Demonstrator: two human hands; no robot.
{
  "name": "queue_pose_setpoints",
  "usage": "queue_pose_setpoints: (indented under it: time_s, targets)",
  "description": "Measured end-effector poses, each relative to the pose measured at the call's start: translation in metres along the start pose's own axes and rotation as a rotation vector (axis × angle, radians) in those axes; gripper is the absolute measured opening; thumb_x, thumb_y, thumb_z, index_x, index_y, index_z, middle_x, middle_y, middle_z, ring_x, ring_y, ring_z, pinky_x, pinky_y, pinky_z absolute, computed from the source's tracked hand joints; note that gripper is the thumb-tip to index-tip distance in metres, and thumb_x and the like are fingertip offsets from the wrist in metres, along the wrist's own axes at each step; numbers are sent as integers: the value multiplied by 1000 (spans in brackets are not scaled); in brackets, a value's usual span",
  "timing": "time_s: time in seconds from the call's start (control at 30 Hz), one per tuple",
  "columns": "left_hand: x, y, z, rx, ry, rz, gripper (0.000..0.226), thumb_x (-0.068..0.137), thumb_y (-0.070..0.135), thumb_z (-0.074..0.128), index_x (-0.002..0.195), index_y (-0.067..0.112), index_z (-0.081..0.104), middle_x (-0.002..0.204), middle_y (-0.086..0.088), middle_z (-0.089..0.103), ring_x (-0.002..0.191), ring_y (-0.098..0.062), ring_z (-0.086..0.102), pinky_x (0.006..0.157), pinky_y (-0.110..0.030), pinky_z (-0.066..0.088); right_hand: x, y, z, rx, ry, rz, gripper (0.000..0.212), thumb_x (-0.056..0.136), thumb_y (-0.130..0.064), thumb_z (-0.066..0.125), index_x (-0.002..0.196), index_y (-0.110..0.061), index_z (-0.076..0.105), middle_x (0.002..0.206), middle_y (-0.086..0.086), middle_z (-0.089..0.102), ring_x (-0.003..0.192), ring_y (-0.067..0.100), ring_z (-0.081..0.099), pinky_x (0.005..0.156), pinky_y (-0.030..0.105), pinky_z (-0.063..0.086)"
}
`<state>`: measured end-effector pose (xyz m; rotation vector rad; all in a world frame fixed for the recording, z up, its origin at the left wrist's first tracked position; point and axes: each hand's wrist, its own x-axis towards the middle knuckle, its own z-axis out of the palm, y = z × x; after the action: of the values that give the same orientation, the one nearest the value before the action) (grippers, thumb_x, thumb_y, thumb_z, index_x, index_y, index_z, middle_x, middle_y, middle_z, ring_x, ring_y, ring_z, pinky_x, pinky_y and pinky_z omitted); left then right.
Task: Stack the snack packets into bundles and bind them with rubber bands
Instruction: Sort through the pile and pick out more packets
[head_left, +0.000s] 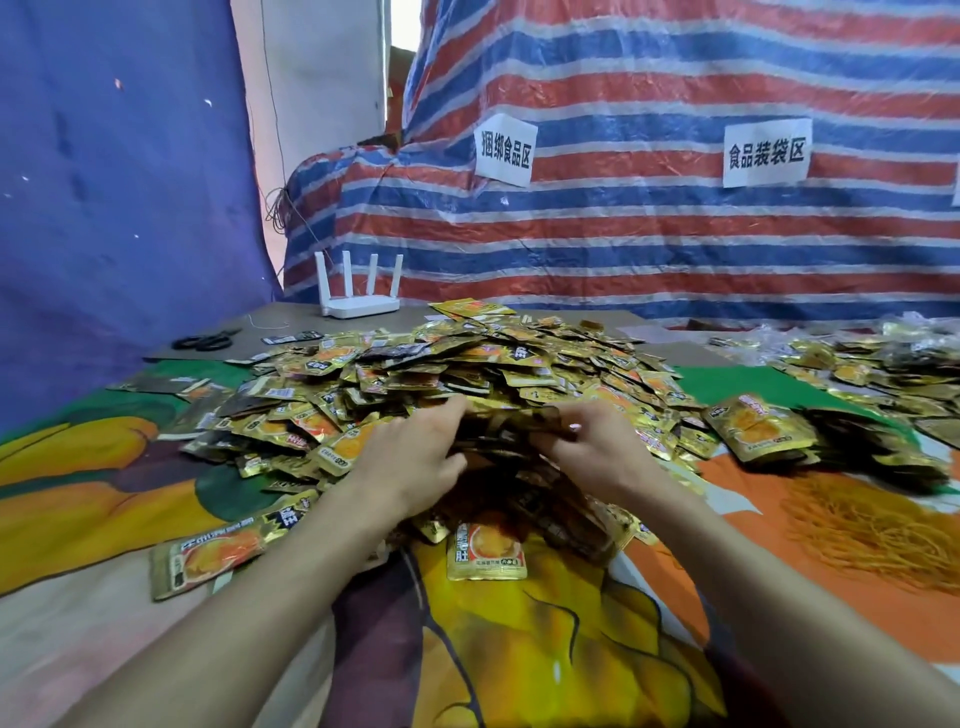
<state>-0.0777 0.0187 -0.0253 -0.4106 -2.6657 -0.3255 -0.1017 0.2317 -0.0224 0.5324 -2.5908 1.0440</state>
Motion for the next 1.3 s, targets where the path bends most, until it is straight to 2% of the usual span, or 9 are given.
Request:
queue_pose_setpoints:
  time_s: [0.1,0.17,0.33,0.5,0.6,0.8,1.0,1.1,1.3]
  targets:
    - [5,-5,3,-69,39,-52,77,97,19,57,160,20,13,144,-7,55,104,-32,66,83,-46,53,9,2,8,261,187,53,10,90,-24,75,81,-24,77,73,-14,71,71,9,65,64,22,49]
    - [4,-8,8,-162,72,-85,84,97,14,59,161,16,5,148,-8,51,99,-29,66,84,-48,54,12,7,15,455,325,183,12,89,-24,76,77,-21,74,73,-7,71,68,12,63,59,24,46]
    - [3,-17,12,-272,178,7,24,95,13,64,115,25,68,117,9,65,95,-19,64,82,-40,53,12,21,24,807,470,404,13,90,-27,76,79,-22,71,80,-1,74,74,14,65,65,27,49]
    - [6,-26,2,-668,207,-34,25,90,2,71,112,13,76,110,2,74,103,-20,69,92,-40,56,12,22,18,720,481,249,11,88,-24,78,80,-22,71,82,2,76,71,14,72,56,24,56]
    - [4,-27,3,-970,149,-59,22,90,10,71,104,25,77,102,9,78,94,-8,73,80,-21,58,10,20,21,683,469,177,10,86,-19,79,80,-22,72,77,0,75,72,16,73,60,33,61]
    - [9,-19,14,-1269,302,-262,14,91,13,69,97,25,73,93,6,79,85,-13,76,68,-23,60,10,13,22,779,470,182,23,74,-15,89,86,-13,70,83,13,75,79,28,76,64,50,63]
    - [9,-21,14,-1149,359,-226,11,94,20,67,101,29,69,95,12,78,89,-9,74,73,-22,60,5,7,28,713,296,205,22,68,-34,88,82,-21,77,83,10,77,82,31,76,72,49,63]
    - [7,-19,16,-1006,371,-203,13,97,24,66,101,36,66,101,8,74,95,-9,71,80,-23,59,3,7,32,541,218,187,15,83,-35,81,83,-20,80,77,2,77,74,23,76,71,48,63]
    - [7,-16,10,-940,550,-264,20,95,35,65,113,31,68,123,-4,58,110,-15,61,96,-30,50,8,12,28,516,390,220,9,92,-29,74,94,-20,72,89,4,75,83,22,73,78,49,61]
